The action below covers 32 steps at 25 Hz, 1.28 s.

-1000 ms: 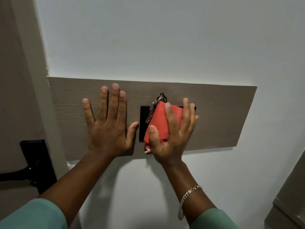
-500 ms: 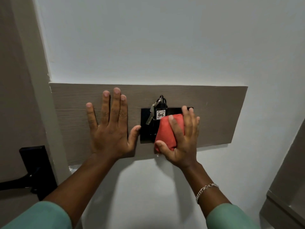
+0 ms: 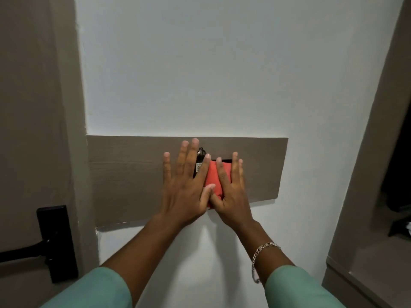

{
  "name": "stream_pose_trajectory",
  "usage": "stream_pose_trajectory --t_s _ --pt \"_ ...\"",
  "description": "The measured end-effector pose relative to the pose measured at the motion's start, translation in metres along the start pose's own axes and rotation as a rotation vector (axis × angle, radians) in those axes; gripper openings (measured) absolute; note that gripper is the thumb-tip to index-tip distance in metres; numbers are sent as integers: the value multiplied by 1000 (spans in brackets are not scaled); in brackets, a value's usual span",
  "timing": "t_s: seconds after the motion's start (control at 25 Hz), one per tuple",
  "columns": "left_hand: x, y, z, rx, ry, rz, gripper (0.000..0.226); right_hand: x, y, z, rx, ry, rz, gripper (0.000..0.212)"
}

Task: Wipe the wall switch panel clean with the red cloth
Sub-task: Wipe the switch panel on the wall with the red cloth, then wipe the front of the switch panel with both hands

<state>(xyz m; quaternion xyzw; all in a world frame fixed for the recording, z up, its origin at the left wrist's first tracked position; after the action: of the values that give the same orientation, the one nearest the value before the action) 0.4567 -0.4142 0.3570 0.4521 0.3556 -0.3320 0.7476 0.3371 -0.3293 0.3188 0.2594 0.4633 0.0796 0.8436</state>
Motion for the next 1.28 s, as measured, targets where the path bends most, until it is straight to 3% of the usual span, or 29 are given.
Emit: stream_pose_trajectory --t_s 0.16,0.28,0.4,0.52,0.6,0.72,0.88,1.04,1.16,1.28 --pt "-16 -10 -19 -13 145 131 70 0 4 -4 -89 10 57 83" --pt "-22 -19 -38 -16 177 124 50 0 15 -29 -204 -30 101 101" --pt "-28 -29 -71 2 99 6 42 2 32 -64 -382 -135 143 116" --pt "-41 -40 -113 403 90 -191 35 3 54 -113 -596 -240 133 120" --pt "-56 -56 -143 753 244 -253 36 6 71 -155 -748 -385 162 108" --pt "-73 -100 -195 1150 568 -218 42 19 104 -227 -965 -581 269 58" --pt "-75 -186 -289 1558 922 -30 46 62 140 -343 -1027 -865 270 42" --pt "-53 -267 -410 1778 1245 303 20 118 167 -461 -917 -1069 142 32" --pt "-29 -323 -494 1817 1417 551 12 162 186 -542 -842 -1285 43 15" --pt "-4 -371 -562 1687 1416 723 5 200 207 -611 -671 -1374 -102 19"
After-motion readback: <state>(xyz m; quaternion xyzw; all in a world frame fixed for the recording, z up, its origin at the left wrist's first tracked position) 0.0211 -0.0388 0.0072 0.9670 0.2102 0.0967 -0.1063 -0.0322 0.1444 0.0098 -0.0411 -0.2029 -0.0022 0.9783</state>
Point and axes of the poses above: each hand's wrist, its own x-axis away from the middle knuckle, its own y-axis out of the back of the hand, z = x × y, the point moved 5 cm from there along -x, towards the middle knuckle, and after that the axes turned 10 degrees about -y, right-handed, at the moved point
